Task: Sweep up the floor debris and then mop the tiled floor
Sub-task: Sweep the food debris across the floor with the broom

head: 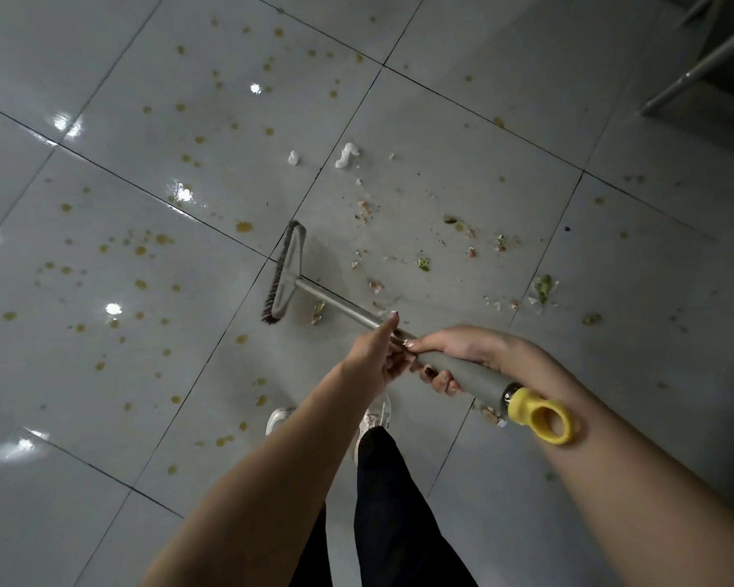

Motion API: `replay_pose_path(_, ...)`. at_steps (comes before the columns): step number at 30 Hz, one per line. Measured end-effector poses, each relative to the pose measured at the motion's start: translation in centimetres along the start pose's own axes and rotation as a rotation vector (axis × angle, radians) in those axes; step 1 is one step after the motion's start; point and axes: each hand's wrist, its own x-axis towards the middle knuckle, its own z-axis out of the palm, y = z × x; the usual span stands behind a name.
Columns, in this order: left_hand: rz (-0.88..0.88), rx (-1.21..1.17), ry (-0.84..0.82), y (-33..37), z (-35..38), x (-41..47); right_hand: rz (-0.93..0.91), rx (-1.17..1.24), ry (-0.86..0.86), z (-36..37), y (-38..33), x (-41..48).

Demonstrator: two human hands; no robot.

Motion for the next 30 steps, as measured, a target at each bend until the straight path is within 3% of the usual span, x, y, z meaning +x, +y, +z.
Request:
replay_pose_path(6,0.028,-0.065,0.149,1.6,-5.3,3.1,-0.005,0.12,-0.126,2.8,-1.0,4.6)
replay_pose_path(11,-0.05,-0.024,0.135,0.5,-6.9,5.7,0.009,0.186,-0.049,4.4,0.4,7.4)
replay_pose_path(14,-0.133,0.032,0.076,-1.0,-5.6,6.1,0.0,0.127,0.037,3.3,2.3,6.7)
replay_pose_path(21,-0.141,0.137,-0.012,-6.0,2.5,4.4,0.021,0.106,0.211,-1.3,7.8,1.6)
replay_pose_path(26,-0.093,0.134,-0.006,-6.8,4.9,2.0,-0.006,0.081,0.195,-3.1,9.4,-1.6)
replay_pose_path(30,-0.028,0.12,0.095,-5.4,3.6,1.3,-0.05,0.081,0.071,-2.1,8.0,-1.4)
